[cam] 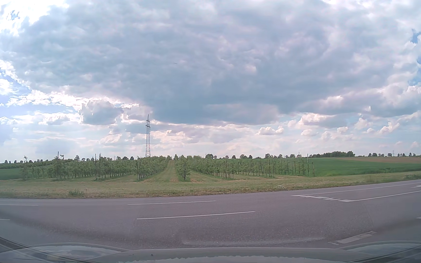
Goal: Follow the waypoints while adhering to traffic rules and regulations
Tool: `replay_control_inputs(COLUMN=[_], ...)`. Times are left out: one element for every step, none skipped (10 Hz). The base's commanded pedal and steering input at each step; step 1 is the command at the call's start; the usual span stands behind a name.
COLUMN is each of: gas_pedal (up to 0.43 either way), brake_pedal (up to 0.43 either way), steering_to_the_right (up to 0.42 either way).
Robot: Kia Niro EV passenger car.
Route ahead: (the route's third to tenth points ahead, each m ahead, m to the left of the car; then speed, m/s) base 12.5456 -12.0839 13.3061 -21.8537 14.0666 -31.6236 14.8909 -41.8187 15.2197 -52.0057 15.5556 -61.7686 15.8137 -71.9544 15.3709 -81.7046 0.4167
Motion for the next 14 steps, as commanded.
replay_control_inputs(gas_pedal=[0.268, 0.287, 0.287, 0.299, 0.311, 0.311, 0.287, 0.197, 0.15, 0.15, 0.177, 0.26, 0.287, 0.287], brake_pedal=[0.018, 0.018, 0.018, 0.018, 0.018, 0.018, 0.018, 0.018, 0.018, 0.018, 0.018, 0.018, 0.018, 0.018], steering_to_the_right=[0.31, 0.328, 0.358, 0.387, 0.427, 0.451, 0.463, 0.465, 0.472, 0.479, 0.484, 0.487, 0.49, 0.49])
